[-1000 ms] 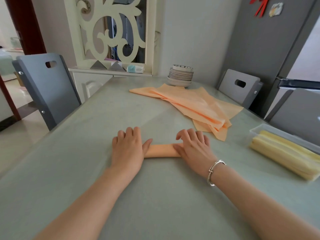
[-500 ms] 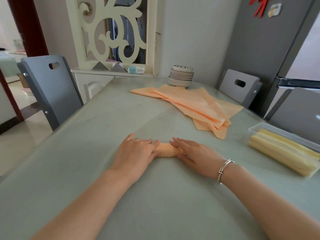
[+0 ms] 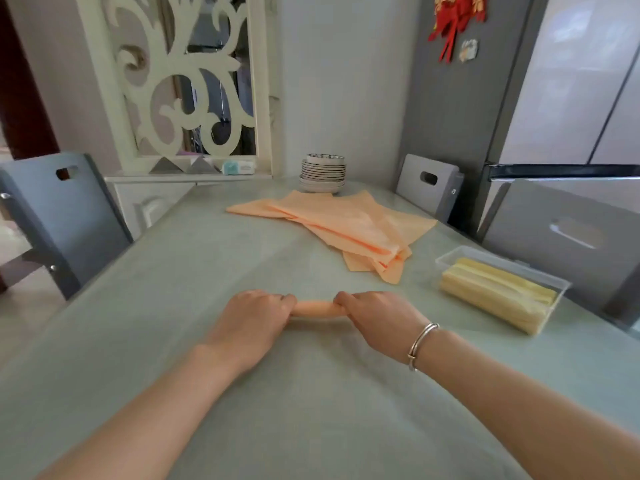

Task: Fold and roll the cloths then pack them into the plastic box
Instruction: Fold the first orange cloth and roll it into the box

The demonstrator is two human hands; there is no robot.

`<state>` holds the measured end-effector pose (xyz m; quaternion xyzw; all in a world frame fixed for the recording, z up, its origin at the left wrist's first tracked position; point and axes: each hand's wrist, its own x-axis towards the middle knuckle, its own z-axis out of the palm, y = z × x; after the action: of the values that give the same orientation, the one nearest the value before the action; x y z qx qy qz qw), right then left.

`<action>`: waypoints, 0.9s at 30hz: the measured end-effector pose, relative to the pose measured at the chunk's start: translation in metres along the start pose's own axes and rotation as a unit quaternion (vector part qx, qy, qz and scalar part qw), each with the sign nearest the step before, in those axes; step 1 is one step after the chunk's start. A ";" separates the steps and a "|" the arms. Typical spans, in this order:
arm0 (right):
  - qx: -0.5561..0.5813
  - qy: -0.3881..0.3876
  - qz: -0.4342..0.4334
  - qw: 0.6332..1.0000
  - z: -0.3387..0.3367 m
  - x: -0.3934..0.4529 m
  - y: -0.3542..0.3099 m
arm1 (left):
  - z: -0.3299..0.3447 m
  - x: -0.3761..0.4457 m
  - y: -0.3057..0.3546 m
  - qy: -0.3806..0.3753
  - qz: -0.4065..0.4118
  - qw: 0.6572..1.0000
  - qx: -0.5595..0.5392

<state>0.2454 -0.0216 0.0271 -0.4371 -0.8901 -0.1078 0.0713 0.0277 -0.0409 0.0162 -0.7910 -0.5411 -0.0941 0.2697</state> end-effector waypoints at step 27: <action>0.066 0.130 0.350 0.925 -0.023 -0.116 0.238 | -0.018 0.268 0.251 0.018 0.041 0.985 -0.165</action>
<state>0.5053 0.0251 0.0548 -0.6973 -0.6684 -0.0730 0.2483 0.3641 0.0982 0.0675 -0.8443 -0.4802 -0.1856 0.1488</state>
